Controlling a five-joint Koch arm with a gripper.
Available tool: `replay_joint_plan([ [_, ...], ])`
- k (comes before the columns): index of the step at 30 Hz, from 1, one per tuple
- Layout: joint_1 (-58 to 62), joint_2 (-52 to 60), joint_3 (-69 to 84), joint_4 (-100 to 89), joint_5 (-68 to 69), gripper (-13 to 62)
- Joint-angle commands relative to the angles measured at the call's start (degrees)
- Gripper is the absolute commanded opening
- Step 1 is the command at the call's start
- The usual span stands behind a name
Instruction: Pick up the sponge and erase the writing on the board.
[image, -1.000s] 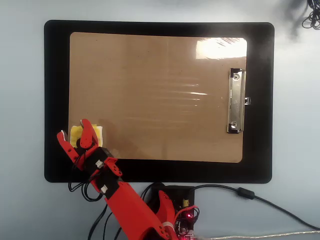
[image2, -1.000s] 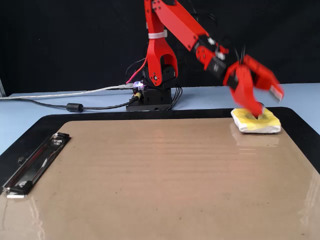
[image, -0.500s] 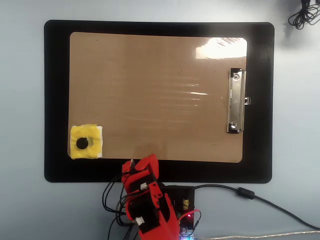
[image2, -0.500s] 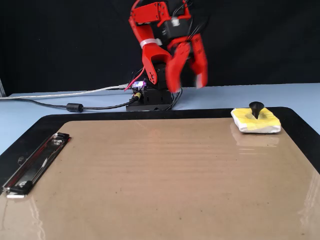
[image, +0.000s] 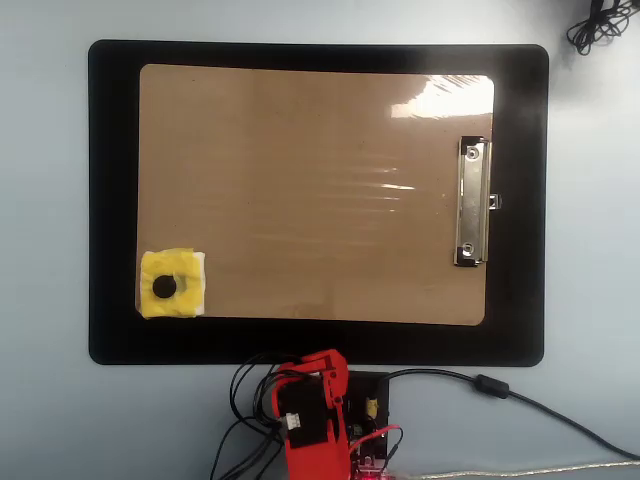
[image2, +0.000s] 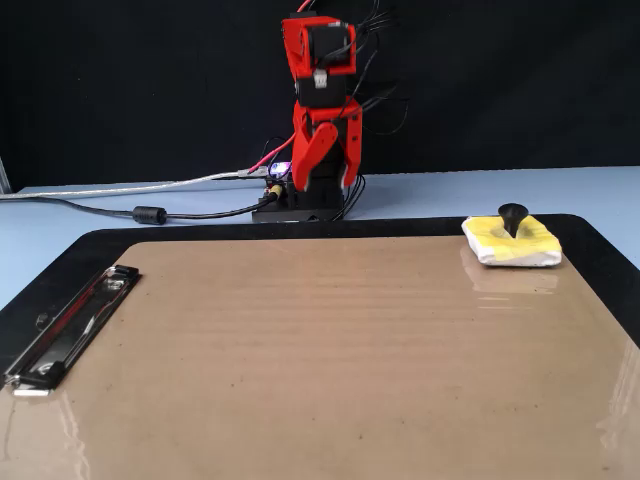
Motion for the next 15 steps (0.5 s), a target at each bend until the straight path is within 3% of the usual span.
replay_joint_plan([
  [1, 3.60, 2.46, 0.26, -2.64, -0.18, 34.1],
  [8, 19.25, 1.85, 6.77, -15.47, 0.09, 34.1],
  [15, 20.65, 1.85, 7.21, -15.56, 0.09, 34.4],
])
